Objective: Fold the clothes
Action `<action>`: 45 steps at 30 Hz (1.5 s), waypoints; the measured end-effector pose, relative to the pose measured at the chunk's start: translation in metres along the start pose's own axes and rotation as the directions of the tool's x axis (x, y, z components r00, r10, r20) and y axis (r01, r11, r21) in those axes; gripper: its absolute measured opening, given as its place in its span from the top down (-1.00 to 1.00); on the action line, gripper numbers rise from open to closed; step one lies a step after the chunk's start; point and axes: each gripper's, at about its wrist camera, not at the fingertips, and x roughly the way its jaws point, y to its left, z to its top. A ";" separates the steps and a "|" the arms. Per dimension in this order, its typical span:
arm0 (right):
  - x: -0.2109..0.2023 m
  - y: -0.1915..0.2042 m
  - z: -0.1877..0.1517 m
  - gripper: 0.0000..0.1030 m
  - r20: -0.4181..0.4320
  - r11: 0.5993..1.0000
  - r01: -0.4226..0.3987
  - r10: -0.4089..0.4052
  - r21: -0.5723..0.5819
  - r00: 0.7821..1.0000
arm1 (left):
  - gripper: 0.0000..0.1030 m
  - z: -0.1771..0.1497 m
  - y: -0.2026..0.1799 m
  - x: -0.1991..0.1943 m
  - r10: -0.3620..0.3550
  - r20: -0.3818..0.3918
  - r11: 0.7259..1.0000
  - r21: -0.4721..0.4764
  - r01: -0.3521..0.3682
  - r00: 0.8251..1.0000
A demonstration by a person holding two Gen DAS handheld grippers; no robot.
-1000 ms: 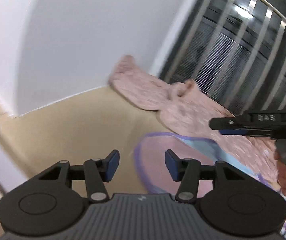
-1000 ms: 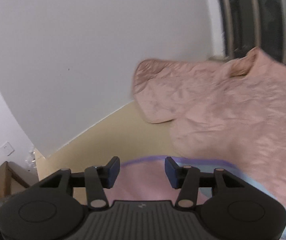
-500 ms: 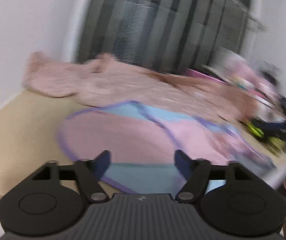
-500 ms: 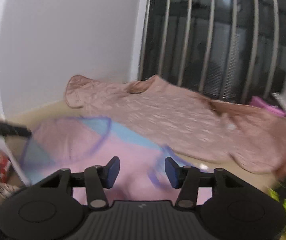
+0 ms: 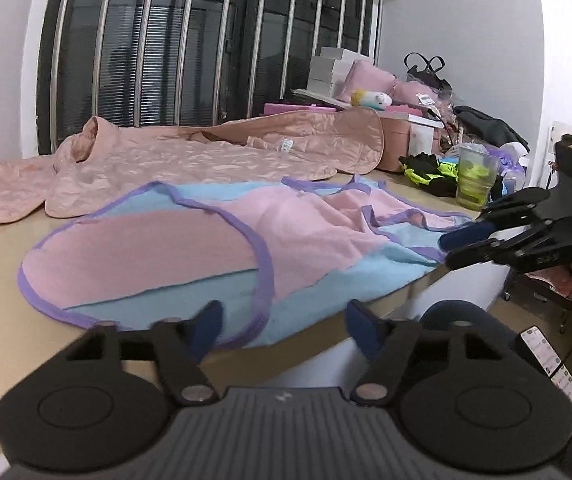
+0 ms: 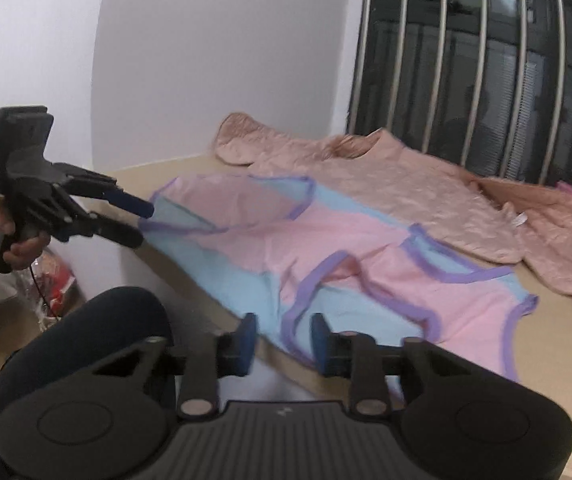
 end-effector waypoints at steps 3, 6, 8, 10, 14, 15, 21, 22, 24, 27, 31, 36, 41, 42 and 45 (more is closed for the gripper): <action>0.006 0.004 -0.007 0.61 -0.006 0.999 0.001 -0.001 -0.046 1.000 | 0.17 0.000 -0.003 0.003 0.018 -0.022 1.000 0.024 -0.018 1.000; 0.010 0.007 -0.012 0.72 0.009 0.995 0.028 -0.027 -0.095 1.000 | 0.46 0.000 -0.002 0.004 0.011 -0.024 0.999 0.039 -0.010 1.000; 0.009 0.004 -0.012 0.91 0.013 0.996 0.025 -0.024 -0.087 1.000 | 0.81 0.000 0.002 0.004 0.007 -0.027 1.000 0.026 -0.006 1.000; 0.009 0.003 -0.012 0.96 0.013 0.997 0.016 -0.015 -0.079 1.000 | 0.91 0.002 0.011 0.004 0.004 -0.034 1.000 -0.014 -0.005 0.999; 0.004 -0.009 -0.001 0.97 0.052 0.999 0.010 -0.008 -0.039 0.999 | 0.95 0.016 0.029 0.004 0.011 -0.045 0.993 -0.115 -0.016 0.999; 0.004 -0.016 0.004 0.97 0.069 1.000 0.007 -0.006 -0.024 0.998 | 0.96 0.024 0.032 0.007 0.016 -0.041 0.991 -0.132 -0.022 0.999; 0.049 -0.072 0.055 0.97 0.064 0.996 0.091 -0.090 -0.010 0.994 | 0.86 0.091 0.070 0.070 0.005 -0.066 0.993 -0.118 -0.013 0.998; 0.062 -0.083 0.064 0.89 0.036 0.996 0.084 -0.084 0.004 0.996 | 0.76 0.097 0.080 0.088 0.014 -0.109 0.991 -0.129 -0.028 0.994; 0.087 -0.105 0.082 0.70 -0.026 0.997 0.061 -0.060 0.036 0.998 | 0.70 0.101 0.095 0.102 0.053 -0.146 0.987 -0.142 -0.074 0.988; 0.085 -0.120 0.087 0.47 -0.071 0.987 0.162 -0.160 0.024 0.985 | 0.45 0.098 0.110 0.098 0.127 -0.151 0.975 -0.160 -0.151 0.980; 0.002 -0.131 0.053 -0.03 0.024 0.979 0.196 -0.197 0.050 0.980 | -0.02 0.071 0.113 0.049 0.082 -0.078 0.972 -0.213 -0.097 0.994; -0.038 -0.139 0.006 -0.02 -0.042 0.976 0.153 -0.148 0.153 0.988 | -0.11 0.054 0.105 0.041 0.078 -0.123 0.973 -0.207 -0.102 0.989; -0.018 -0.147 -0.010 0.92 -0.110 0.968 0.141 -0.121 0.207 0.987 | 1.00 0.052 0.100 0.056 0.087 -0.172 0.979 -0.167 -0.116 0.981; -0.015 -0.149 -0.008 0.92 -0.111 0.965 0.153 -0.132 0.212 0.985 | 0.98 0.054 0.099 0.057 0.079 -0.186 0.981 -0.162 -0.109 0.979; -0.010 -0.156 0.000 0.93 -0.093 0.961 0.158 -0.140 0.226 0.986 | 0.98 0.061 0.096 0.055 0.078 -0.145 0.983 -0.156 -0.101 0.986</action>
